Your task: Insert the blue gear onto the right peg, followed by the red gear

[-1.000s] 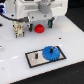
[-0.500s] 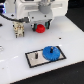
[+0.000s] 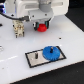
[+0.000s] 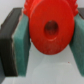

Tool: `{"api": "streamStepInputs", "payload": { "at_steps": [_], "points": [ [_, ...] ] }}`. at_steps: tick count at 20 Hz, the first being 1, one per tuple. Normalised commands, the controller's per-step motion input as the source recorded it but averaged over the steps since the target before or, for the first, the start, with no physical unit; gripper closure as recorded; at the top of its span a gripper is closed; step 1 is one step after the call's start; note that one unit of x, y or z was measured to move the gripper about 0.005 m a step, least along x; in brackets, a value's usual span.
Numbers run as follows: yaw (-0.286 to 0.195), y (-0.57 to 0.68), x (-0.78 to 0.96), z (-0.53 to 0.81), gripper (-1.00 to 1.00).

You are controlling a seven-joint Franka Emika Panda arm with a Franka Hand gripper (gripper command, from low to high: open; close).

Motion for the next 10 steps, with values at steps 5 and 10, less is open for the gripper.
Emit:
{"api": "streamStepInputs", "payload": {
  "at_steps": [5, 10],
  "points": [
    [0.000, -0.07, 0.48, 0.44, 1.00],
    [0.000, -0.13, 0.60, 0.44, 1.00]
  ]
}}
